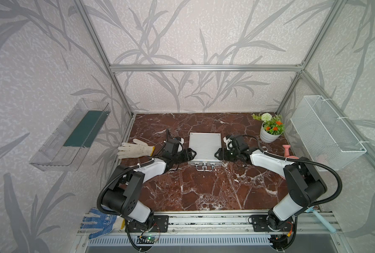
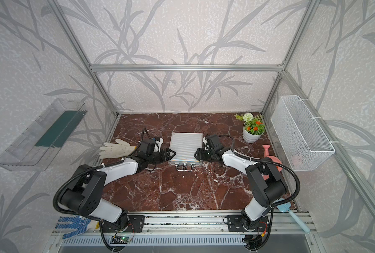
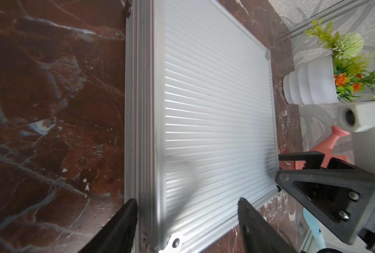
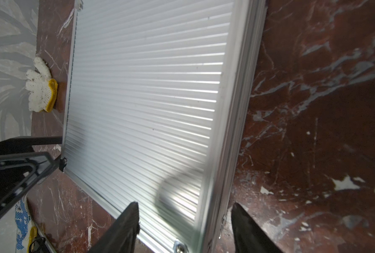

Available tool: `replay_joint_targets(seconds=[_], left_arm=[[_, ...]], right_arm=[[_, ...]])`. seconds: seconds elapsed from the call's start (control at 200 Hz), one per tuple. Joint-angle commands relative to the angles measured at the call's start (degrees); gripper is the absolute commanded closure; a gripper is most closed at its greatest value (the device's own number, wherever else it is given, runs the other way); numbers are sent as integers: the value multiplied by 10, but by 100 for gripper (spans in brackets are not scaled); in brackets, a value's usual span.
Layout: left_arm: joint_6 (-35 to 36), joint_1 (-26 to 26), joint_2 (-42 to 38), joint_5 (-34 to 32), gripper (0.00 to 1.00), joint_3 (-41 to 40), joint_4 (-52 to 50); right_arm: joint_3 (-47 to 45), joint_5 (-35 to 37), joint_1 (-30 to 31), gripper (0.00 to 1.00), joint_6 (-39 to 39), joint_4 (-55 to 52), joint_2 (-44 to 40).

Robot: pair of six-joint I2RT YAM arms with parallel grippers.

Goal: Open the poker set cases
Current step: Open the case lid on the poker set case.

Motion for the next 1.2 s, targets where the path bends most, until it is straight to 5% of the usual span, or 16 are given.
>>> replay_joint_targets(seconds=[0.0, 0.445, 0.885, 1.195], left_arm=[[6, -5, -30, 12, 27, -22, -40], [-6, -14, 26, 47, 29, -24, 26], [69, -6, -2, 7, 29, 5, -65], [66, -15, 20, 33, 29, 33, -53]], right_arm=[[17, -20, 1, 33, -22, -20, 4], [1, -33, 23, 52, 14, 18, 4], [-7, -16, 24, 38, 7, -11, -25], [-10, -39, 25, 52, 27, 16, -22]])
